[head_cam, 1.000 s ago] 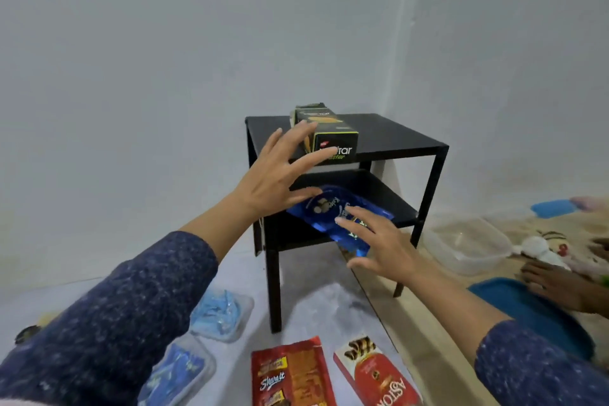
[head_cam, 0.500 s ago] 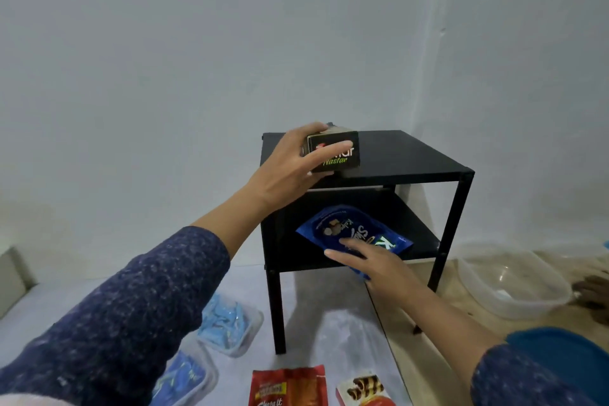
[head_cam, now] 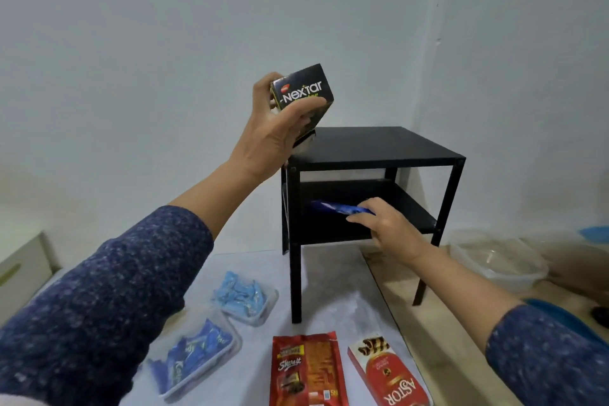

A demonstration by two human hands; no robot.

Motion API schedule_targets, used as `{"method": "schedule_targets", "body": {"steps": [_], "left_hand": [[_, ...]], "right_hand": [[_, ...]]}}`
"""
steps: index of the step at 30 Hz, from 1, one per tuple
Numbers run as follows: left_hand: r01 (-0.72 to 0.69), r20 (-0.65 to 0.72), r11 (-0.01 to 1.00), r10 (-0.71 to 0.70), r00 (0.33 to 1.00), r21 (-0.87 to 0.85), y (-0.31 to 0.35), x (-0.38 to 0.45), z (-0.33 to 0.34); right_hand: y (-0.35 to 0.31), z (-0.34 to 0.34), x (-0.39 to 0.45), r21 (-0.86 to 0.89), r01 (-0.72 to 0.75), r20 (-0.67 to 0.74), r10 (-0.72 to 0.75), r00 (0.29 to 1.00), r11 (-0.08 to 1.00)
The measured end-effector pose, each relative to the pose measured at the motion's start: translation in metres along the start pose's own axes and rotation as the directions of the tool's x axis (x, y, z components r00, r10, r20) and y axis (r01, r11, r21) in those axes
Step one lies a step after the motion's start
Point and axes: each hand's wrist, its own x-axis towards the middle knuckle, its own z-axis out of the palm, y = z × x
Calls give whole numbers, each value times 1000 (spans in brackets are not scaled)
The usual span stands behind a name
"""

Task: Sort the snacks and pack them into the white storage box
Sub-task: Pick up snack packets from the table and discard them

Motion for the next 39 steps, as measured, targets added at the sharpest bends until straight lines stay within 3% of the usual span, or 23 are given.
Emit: {"method": "schedule_targets", "body": {"steps": [2,4,10,20,26,33,39], "left_hand": [[79,-5,987,-80,997,-143,5,-8,-26],[62,-14,990,-65,998,-124,3,-26,-56],[231,79,962,-222,972,-147,0,-89,-149],[458,137,886,-464,875,75,-40,-217,-304],[610,18,734,-643,766,299,-67,-296,-414],[729,-158,483,-772,616,485,-89,-382,-532],[778,-345,190,-815,465,599,-114,-437,-630]], "right_hand": [[-22,-8,-5,39,-20,-36,21,999,999],[-53,-17,-10,101,-51,-52,56,997,994],[-151,-32,-11,179,-103,-21,109,994,978],[-308,15,60,329,122,-62,-107,992,936],[-419,65,128,439,298,-64,-301,951,848],[-572,124,204,584,489,-114,-531,840,648],[-717,171,273,677,604,-218,-669,711,421]]}}
